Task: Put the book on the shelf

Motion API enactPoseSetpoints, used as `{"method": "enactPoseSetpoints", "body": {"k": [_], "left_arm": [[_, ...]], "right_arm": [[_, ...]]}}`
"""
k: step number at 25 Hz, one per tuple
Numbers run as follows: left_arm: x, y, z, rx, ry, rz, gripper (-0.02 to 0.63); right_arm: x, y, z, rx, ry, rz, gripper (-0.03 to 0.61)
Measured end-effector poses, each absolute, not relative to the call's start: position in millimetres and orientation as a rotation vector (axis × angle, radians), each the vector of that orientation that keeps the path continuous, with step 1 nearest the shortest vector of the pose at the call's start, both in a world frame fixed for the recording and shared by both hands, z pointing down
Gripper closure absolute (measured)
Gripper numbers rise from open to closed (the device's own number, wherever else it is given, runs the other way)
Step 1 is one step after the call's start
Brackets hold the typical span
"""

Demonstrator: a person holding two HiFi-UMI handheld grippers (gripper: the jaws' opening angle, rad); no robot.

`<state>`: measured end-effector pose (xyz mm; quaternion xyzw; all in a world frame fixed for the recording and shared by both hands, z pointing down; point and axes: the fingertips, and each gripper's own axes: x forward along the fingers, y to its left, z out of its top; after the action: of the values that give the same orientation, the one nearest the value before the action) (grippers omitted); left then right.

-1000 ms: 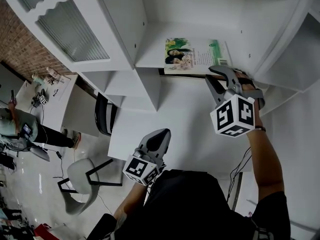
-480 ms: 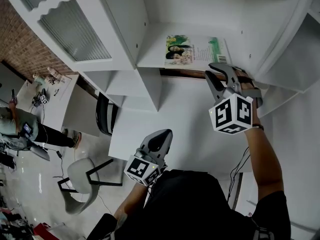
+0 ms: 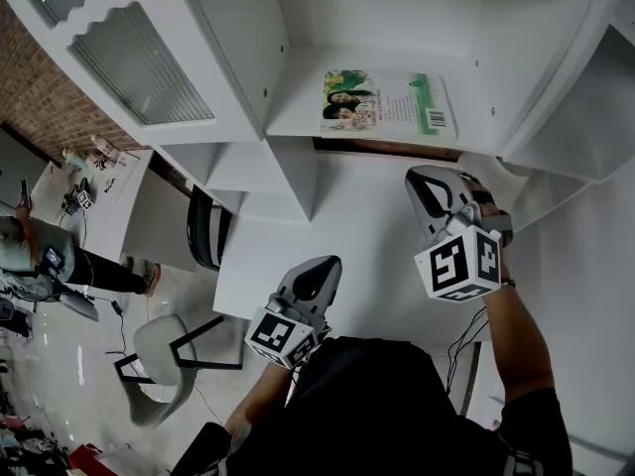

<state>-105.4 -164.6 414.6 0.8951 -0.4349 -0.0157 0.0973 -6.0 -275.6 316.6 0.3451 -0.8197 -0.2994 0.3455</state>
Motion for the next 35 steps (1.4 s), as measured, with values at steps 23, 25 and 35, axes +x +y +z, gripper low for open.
{"method": "enactPoseSetpoints", "body": {"k": [23, 25, 35], "left_arm": [[-81, -166, 408, 2.707, -1.181, -0.057, 0.595], [-80, -165, 404, 2.721, -1.173, -0.059, 0.595], [-83, -157, 397, 2.748, -1.158, -0.098, 0.595]], "right_arm": [[4, -206, 357, 1.131, -2.543, -0.28, 0.548], [-2, -199, 357, 1.137, -2.565, -0.28, 0.549], [-16, -173, 345, 1.164, -2.648, -0.302, 0.549]]}}
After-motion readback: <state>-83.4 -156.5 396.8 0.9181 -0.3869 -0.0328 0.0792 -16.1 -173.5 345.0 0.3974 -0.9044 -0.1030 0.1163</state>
